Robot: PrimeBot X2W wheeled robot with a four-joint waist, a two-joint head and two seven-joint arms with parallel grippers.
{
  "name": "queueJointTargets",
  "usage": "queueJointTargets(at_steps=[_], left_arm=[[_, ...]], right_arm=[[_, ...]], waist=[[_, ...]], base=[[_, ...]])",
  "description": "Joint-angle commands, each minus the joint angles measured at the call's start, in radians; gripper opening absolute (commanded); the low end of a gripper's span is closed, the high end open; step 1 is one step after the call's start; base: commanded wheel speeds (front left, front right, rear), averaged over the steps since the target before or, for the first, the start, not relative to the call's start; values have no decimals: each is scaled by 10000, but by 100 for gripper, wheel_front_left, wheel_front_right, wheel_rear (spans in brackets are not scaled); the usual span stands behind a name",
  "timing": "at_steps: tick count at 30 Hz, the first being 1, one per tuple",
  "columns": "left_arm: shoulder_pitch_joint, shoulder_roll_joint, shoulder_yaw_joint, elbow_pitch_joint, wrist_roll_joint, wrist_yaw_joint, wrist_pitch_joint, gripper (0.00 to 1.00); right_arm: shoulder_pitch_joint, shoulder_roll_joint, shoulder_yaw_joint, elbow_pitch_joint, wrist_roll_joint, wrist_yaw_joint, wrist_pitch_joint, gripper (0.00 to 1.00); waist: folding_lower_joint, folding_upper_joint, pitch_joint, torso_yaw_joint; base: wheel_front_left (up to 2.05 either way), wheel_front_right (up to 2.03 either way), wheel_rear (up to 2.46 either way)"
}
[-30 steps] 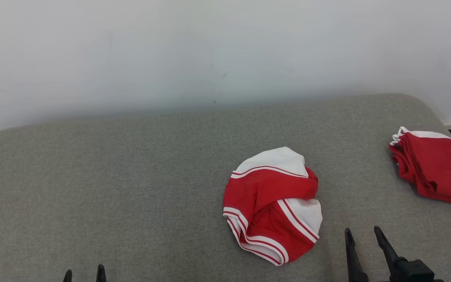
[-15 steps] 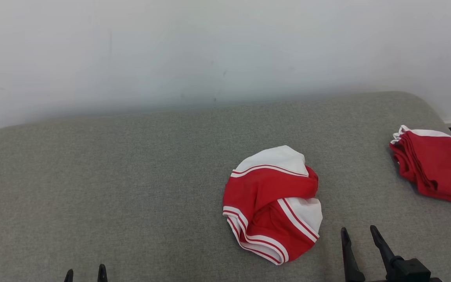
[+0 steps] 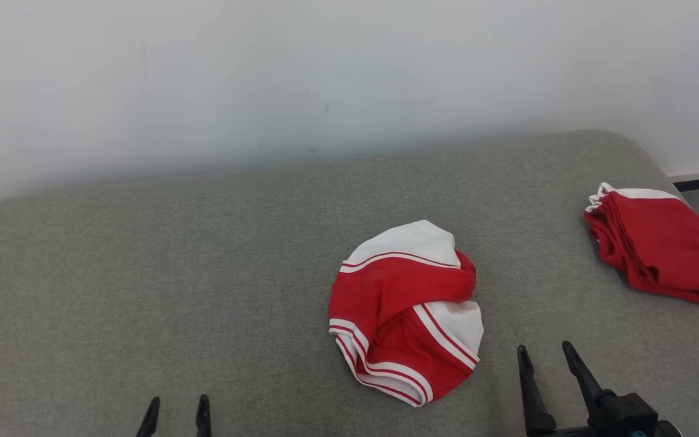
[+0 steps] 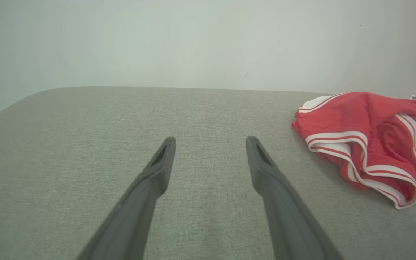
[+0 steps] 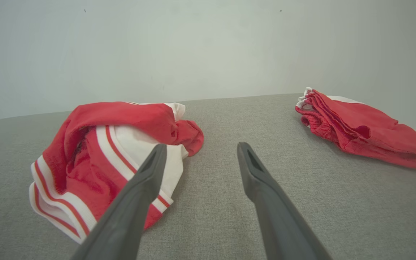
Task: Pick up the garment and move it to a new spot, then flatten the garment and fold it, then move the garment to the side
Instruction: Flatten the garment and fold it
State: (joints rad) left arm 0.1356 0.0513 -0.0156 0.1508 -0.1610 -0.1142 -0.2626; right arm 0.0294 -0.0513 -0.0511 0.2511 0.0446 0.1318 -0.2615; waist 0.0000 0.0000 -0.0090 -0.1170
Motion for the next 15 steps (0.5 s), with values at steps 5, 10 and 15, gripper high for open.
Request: queueJointTargets(at_steps=[5,10,15], left_arm=[[-696,-8,-849,924,-372,-117,35,100],[-1753,-6,-2001,2029,-1063,-164,896,100],[-2663,-1,-3643,2791,-2027,-159,1671,100]], right_arm=[[-75,25,15,55,52,-25,-46,100],[-102,24,77,58,51,-25,-47,100],[-197,25,143,32,77,-25,-47,100]], waist=[[0,0,163,-774],[0,0,322,-1374],[0,0,511,-1909]], base=[[0,0,0],[0,0,0],[0,0,0]])
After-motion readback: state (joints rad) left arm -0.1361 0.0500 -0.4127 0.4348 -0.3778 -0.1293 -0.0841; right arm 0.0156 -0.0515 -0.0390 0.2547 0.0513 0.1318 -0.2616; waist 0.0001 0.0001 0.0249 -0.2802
